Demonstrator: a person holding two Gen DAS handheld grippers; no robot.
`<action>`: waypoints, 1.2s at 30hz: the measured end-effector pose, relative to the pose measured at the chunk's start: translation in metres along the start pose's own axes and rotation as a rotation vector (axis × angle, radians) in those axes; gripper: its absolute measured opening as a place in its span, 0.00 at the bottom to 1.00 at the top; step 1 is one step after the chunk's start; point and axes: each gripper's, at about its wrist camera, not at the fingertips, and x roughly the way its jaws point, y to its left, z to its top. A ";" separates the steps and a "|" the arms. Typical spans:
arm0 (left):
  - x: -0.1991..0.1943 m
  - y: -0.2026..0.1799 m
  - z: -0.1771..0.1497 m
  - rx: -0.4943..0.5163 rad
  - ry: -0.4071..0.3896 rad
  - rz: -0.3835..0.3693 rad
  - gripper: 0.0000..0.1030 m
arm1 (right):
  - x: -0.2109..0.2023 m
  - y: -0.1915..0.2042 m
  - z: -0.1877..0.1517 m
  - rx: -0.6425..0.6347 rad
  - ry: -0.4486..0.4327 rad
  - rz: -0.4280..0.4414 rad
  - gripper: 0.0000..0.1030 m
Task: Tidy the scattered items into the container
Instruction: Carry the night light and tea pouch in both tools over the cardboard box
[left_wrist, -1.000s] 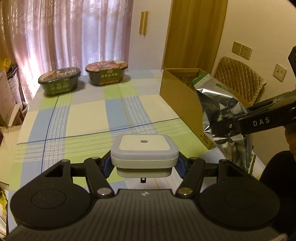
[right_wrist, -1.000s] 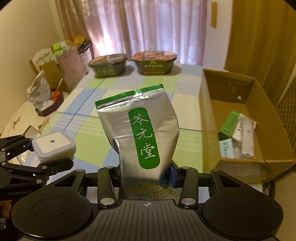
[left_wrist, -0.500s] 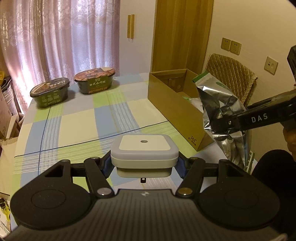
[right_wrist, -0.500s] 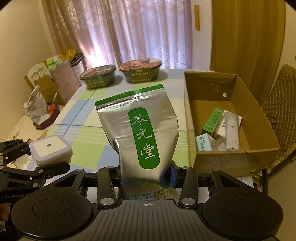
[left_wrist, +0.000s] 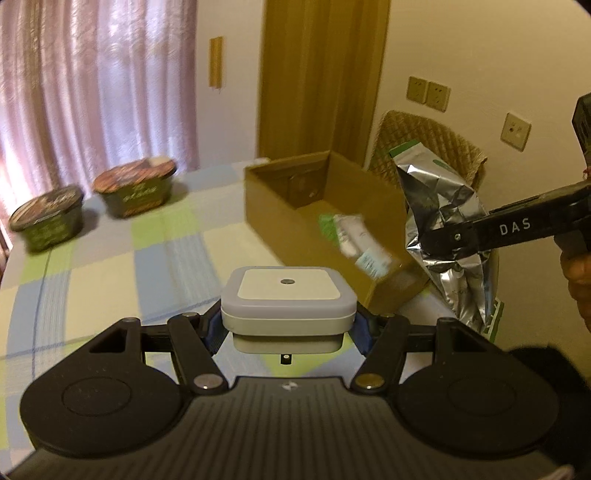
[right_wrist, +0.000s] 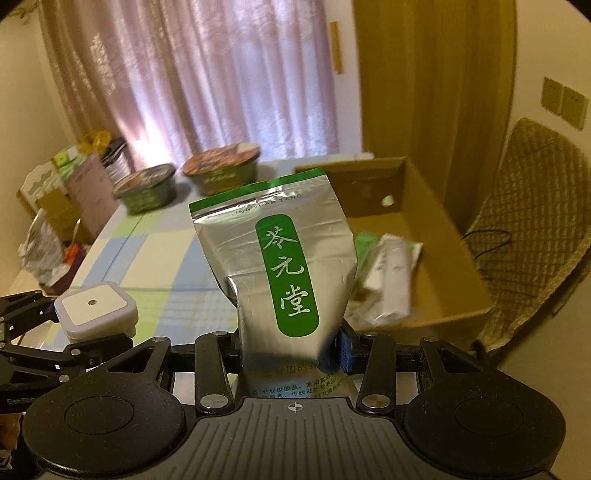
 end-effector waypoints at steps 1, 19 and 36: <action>0.004 -0.003 0.005 0.005 -0.005 -0.006 0.59 | -0.001 -0.006 0.003 0.004 -0.006 -0.006 0.45; 0.062 -0.048 0.050 0.062 -0.018 -0.078 0.59 | 0.000 -0.074 0.032 0.025 -0.045 -0.047 0.45; 0.112 -0.058 0.084 0.090 -0.041 -0.105 0.59 | 0.028 -0.107 0.048 0.026 -0.024 -0.063 0.45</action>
